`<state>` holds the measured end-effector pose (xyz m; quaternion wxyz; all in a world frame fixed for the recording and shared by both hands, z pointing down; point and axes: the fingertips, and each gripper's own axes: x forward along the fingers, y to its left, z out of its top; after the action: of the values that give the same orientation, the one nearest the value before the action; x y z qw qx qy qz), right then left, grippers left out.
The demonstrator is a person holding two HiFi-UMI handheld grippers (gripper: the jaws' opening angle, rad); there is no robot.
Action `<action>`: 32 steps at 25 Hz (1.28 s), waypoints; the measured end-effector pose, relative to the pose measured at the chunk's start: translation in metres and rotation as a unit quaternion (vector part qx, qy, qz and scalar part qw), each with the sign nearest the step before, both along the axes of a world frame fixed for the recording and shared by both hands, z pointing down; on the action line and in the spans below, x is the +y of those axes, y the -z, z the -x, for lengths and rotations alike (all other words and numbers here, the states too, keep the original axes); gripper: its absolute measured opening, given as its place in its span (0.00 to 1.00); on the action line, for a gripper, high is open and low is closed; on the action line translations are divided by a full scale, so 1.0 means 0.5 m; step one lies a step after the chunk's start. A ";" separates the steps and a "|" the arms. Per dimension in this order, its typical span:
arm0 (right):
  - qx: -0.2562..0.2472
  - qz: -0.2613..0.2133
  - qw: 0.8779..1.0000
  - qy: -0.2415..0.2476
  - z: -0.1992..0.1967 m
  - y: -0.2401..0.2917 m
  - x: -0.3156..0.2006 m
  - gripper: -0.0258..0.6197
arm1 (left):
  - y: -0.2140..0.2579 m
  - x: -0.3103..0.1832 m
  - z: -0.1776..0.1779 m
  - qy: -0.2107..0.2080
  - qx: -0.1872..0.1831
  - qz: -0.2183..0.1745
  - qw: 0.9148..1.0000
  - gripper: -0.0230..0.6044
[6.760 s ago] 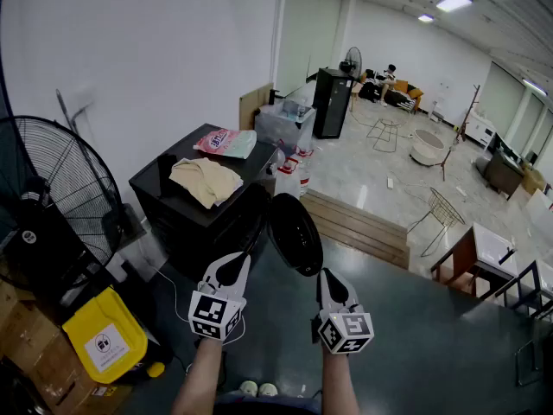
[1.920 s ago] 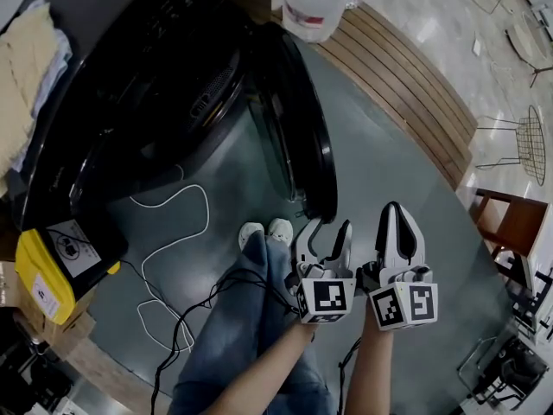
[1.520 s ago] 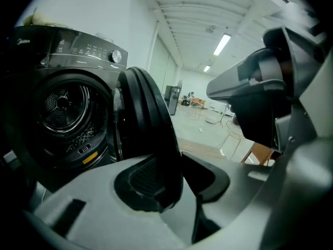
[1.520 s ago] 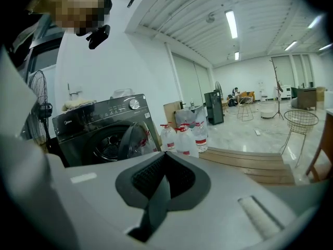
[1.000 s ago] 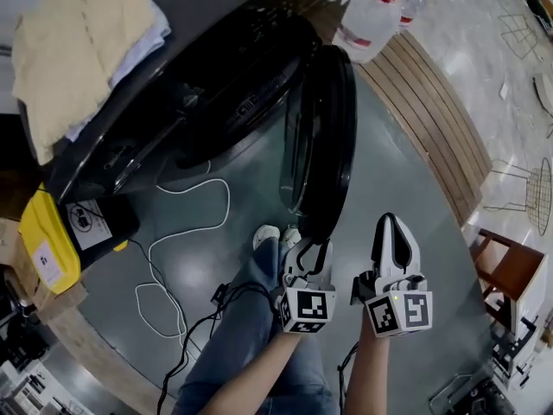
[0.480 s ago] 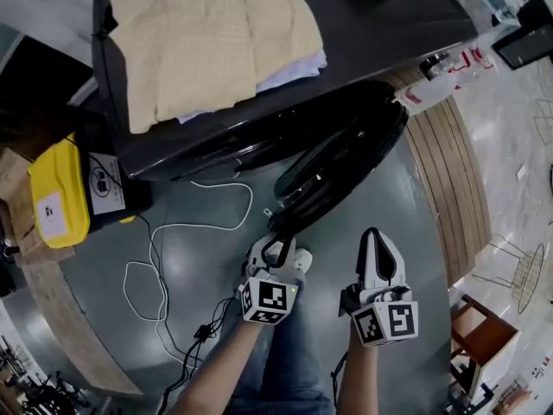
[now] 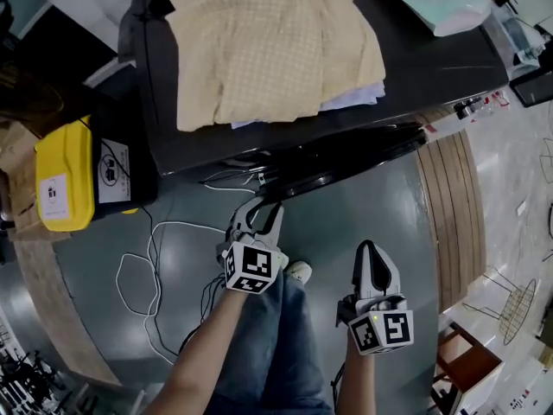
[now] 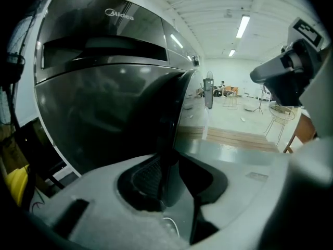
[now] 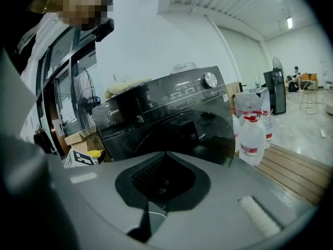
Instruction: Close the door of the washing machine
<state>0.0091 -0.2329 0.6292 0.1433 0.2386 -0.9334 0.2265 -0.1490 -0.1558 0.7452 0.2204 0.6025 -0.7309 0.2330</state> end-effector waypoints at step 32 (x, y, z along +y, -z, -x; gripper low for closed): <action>-0.064 -0.061 0.996 0.004 0.059 0.245 -0.078 0.06 | 0.367 -0.041 -0.004 0.005 -0.018 -0.131 0.991 0.12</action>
<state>-0.0203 -0.2721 0.5068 0.0698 0.2286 -0.9536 0.1834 -0.1471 -0.1764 0.5619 0.1276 0.6177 -0.7622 0.1453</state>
